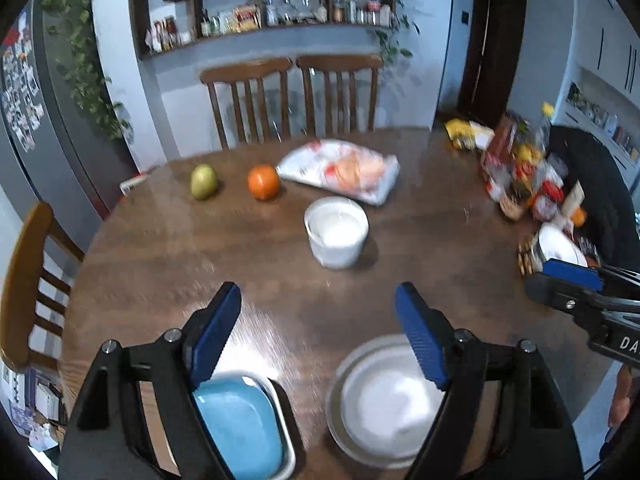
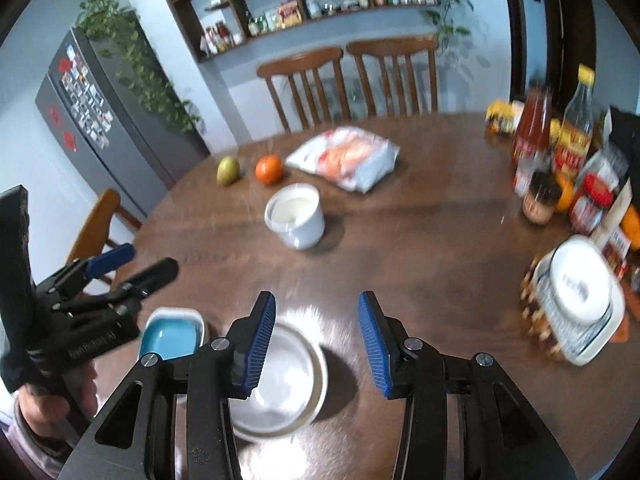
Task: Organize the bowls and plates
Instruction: 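Withdraw both grippers and move them to the small white ramekin, then grasp the ramekin rim with the left gripper while the right gripper grips it too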
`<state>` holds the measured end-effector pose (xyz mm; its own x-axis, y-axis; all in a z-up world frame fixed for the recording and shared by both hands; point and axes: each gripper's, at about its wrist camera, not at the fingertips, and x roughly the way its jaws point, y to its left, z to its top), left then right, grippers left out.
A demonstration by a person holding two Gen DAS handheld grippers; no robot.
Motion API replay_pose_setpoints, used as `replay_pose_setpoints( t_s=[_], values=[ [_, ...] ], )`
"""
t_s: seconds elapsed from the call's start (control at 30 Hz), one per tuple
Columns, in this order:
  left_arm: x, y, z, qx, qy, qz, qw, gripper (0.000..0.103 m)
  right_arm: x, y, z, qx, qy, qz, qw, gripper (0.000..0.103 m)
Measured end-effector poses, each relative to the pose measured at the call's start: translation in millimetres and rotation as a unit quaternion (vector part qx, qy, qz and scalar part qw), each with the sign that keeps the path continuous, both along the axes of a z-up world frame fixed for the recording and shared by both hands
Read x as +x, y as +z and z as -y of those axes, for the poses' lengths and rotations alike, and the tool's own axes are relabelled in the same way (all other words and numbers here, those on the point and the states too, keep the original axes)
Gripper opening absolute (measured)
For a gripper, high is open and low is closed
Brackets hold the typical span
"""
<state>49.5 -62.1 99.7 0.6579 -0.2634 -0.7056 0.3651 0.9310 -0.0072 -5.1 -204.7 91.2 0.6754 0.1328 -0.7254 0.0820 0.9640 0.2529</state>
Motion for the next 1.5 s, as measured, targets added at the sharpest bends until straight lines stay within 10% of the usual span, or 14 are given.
replay_pose_setpoints(
  t_s=[0.43,0.87,1.5],
  values=[
    [67,29,9,-0.014,0.034,0.001,0.9993,0.079,70,53,20,0.006,0.016,0.04,0.999,0.044],
    [128,-76,22,0.022,0.043,-0.09,0.9948,0.079,163,-46,19,0.043,0.046,-0.07,0.996,0.044],
    [173,-134,39,0.0,0.047,-0.158,0.9863,0.055,223,-124,6,0.096,0.075,-0.109,0.987,0.044]
  ],
)
